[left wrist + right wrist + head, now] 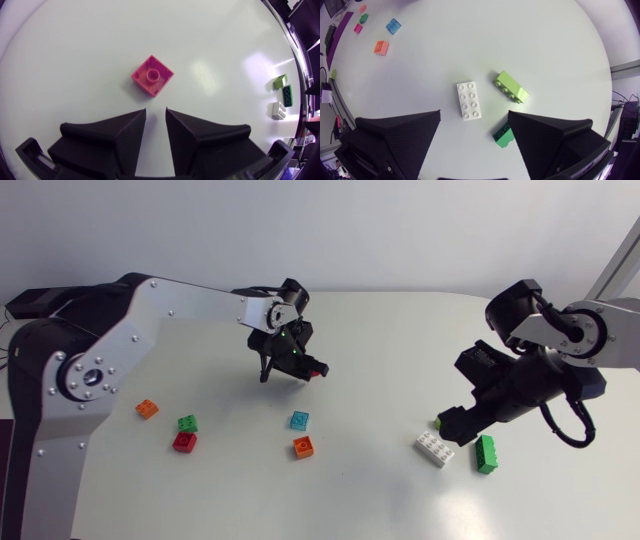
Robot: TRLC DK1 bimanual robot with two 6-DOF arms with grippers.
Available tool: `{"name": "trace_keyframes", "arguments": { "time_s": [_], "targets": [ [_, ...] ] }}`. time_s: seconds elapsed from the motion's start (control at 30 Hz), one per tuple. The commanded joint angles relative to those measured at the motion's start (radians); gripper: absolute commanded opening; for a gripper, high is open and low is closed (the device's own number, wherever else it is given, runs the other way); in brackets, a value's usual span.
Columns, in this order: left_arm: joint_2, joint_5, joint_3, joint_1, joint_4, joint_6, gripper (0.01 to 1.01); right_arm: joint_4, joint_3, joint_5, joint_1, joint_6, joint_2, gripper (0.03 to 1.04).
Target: Sort duplo bricks by size, large to the right and small to the left
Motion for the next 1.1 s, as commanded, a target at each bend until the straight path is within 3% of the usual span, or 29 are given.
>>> {"name": "trace_keyframes", "arguments": {
  "time_s": [0.0,0.2,0.23,0.37,0.4,0.8,1.07],
  "targets": [
    [-0.085,-0.001,-0.080,0.017,0.020,-0.026,0.280,-0.019,-0.034,-0.003,0.014,0.025,-0.018,0.97],
    [-0.134,-0.001,-0.135,0.030,0.042,-0.021,0.303,-0.019,-0.043,-0.003,0.039,0.039,-0.032,0.97],
    [-0.134,-0.001,-0.126,0.030,0.040,-0.021,0.374,-0.020,-0.044,-0.003,0.040,0.040,-0.035,0.97],
    [-0.121,-0.001,-0.063,0.017,0.017,-0.023,0.856,-0.020,-0.046,-0.003,0.042,0.042,-0.039,0.97],
    [-0.111,-0.001,-0.045,0.013,0.007,-0.021,0.895,-0.020,-0.046,-0.003,0.042,0.042,-0.039,0.97],
    [0.066,-0.001,0.213,-0.010,-0.092,-0.010,0.931,-0.011,-0.037,0.000,0.025,0.025,-0.015,0.97],
    [0.152,-0.001,0.308,-0.016,-0.113,-0.007,0.931,-0.006,-0.028,-0.001,0.025,0.025,0.008,0.97]
  ]
}}
